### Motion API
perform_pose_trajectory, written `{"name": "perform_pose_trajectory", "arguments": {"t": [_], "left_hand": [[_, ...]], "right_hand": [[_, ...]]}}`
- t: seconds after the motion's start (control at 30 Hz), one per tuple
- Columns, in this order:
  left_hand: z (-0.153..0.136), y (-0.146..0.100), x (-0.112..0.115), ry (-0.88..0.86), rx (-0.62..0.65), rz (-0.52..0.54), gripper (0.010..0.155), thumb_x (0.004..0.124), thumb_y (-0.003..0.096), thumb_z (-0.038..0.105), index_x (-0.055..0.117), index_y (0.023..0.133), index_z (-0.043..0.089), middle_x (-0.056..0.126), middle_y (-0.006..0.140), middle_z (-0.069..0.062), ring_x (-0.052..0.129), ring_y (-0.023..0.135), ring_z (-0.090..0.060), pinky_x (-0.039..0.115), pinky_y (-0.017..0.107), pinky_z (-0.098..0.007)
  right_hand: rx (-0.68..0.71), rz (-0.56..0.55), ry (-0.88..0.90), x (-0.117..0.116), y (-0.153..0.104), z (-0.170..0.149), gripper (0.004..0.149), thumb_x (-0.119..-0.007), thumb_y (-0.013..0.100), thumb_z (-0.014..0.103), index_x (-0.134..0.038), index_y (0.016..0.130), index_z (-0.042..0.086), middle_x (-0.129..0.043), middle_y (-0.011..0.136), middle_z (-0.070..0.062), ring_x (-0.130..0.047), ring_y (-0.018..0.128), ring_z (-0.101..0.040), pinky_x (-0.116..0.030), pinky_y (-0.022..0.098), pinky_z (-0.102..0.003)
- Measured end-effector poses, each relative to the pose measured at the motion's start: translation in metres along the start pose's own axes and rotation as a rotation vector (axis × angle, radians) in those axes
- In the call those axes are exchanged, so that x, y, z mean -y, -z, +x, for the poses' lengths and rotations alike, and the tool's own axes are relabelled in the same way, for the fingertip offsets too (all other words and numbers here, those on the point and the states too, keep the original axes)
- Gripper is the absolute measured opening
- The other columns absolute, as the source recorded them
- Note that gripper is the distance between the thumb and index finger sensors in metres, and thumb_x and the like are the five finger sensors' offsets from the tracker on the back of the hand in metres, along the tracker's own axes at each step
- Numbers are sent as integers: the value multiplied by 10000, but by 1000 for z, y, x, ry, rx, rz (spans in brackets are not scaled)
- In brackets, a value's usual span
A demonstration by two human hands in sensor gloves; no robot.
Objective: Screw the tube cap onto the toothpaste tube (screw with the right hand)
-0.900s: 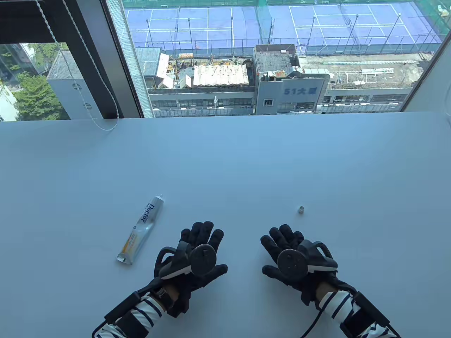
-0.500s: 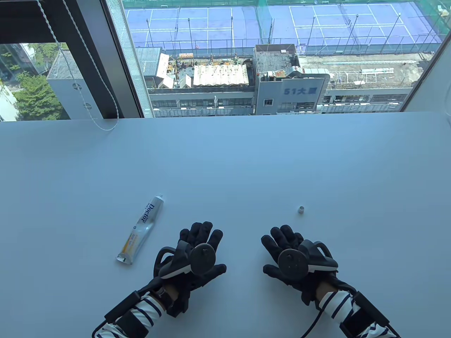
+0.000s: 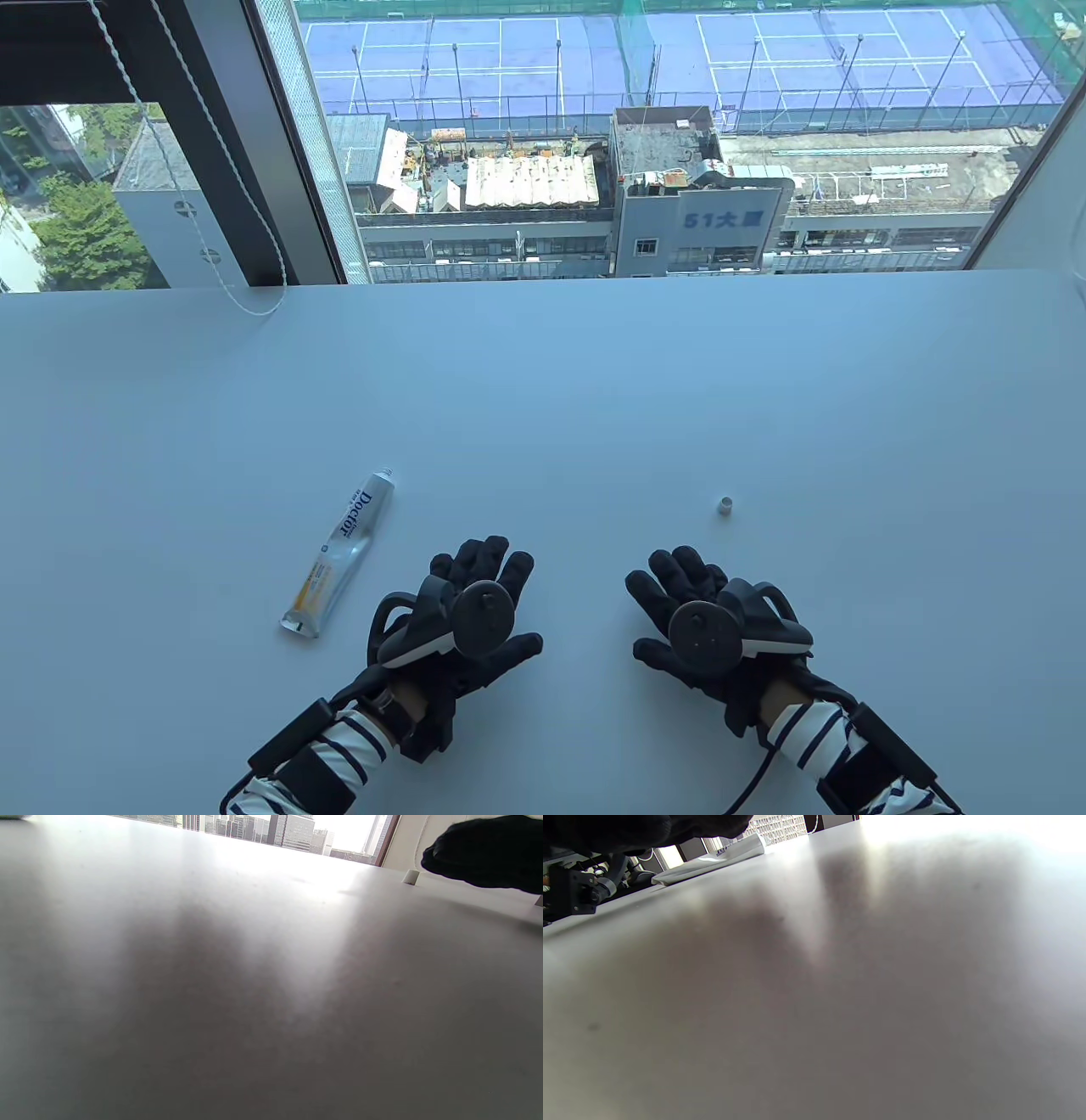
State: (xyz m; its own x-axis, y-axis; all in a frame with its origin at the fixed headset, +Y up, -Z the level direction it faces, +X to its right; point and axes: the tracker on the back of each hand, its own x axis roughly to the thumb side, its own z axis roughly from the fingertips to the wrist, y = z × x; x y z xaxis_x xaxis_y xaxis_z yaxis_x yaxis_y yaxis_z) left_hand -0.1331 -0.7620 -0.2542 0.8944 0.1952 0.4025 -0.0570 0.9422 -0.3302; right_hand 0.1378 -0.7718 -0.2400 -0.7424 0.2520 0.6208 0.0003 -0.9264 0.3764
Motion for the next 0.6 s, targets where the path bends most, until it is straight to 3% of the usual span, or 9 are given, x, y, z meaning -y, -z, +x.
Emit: {"name": "perform_pose_trajectory", "arguments": {"t": [0.17,0.33,0.47,0.5,0.6], "left_hand": [[-39,0,-23,16,-212,106,824,622,487,622,194,1103,283,203,1196,-135,302,1138,-409,270,806,-618],[-101,-7,-34,-1,-506,197,759,699,502,563,374,1108,241,342,1179,-151,458,1099,-411,395,796,-592],[-137,-10,-24,41,-688,131,742,730,503,559,420,1084,218,344,1170,-148,447,1098,-410,407,793,-585],[-144,-11,-23,1,-715,79,746,732,511,558,377,1082,235,305,1173,-164,414,1102,-427,386,796,-593],[-158,-14,-20,-58,-776,54,783,726,516,554,337,1098,203,291,1173,-199,410,1098,-454,385,793,-604]], "right_hand": [[-3,3,0,0,0,0,734,-455,668,443,-71,1134,25,-9,1127,-356,-56,964,-641,-211,645,-712],[-8,11,0,0,0,0,733,-456,670,440,-71,1134,23,-6,1126,-355,-40,965,-640,-210,645,-713],[-12,11,0,0,0,0,732,-458,670,437,-72,1134,22,-7,1126,-355,-40,965,-641,-208,645,-713],[-13,12,1,0,0,0,732,-459,669,437,-72,1134,24,-6,1126,-355,-39,966,-639,-208,645,-713],[-18,13,3,0,0,-1,733,-460,669,436,-73,1134,22,-6,1126,-355,-40,965,-640,-208,645,-713]]}}
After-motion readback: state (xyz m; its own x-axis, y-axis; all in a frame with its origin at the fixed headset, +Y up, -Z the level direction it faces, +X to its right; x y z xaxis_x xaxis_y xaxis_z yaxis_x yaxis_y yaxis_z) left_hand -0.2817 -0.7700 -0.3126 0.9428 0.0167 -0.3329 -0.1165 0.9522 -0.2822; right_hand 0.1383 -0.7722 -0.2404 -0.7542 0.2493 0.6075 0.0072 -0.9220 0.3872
